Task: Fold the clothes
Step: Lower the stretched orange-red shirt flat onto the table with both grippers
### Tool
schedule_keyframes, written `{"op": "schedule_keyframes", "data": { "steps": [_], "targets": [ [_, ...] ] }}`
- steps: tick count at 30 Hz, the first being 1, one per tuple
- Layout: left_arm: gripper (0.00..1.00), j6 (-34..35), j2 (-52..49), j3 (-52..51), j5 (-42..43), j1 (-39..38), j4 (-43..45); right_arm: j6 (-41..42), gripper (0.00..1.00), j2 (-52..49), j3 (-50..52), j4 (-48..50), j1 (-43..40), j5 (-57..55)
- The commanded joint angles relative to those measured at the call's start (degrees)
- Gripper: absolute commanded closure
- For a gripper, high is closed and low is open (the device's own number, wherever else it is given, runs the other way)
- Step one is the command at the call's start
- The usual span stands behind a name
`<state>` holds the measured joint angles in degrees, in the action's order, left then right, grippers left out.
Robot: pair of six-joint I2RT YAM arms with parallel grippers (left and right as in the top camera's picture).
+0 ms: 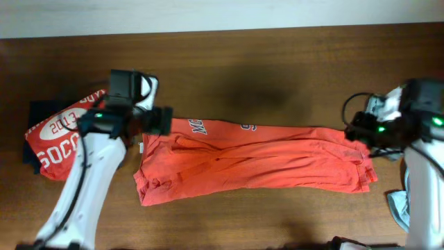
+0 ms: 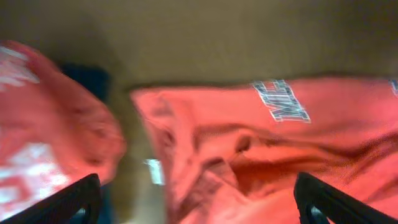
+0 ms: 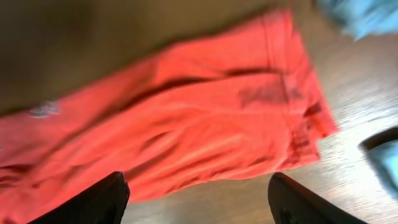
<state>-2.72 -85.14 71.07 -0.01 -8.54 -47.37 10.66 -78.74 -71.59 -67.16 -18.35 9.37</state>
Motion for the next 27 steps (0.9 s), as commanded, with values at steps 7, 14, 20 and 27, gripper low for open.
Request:
{"op": "schedule_keyframes", "data": {
  "steps": [7,14,20,27],
  "targets": [
    [0.11,0.11,-9.2,-0.44,6.71,0.07,1.77,-2.05,0.51,-19.39,1.42,7.65,-3.02,8.52],
    [0.37,-2.08,-13.22,-0.5,6.67,-1.55,1.75,-7.23,0.65,-26.64,1.42,10.56,0.24,17.38],
    [0.44,-2.08,-18.14,-0.81,6.62,-1.86,1.73,1.31,0.67,-27.56,2.14,10.45,0.24,1.79],
    [0.51,-2.1,-24.57,-0.81,3.32,-1.86,1.95,4.94,0.67,-27.61,2.54,15.96,0.24,-7.17]
  ]
}}
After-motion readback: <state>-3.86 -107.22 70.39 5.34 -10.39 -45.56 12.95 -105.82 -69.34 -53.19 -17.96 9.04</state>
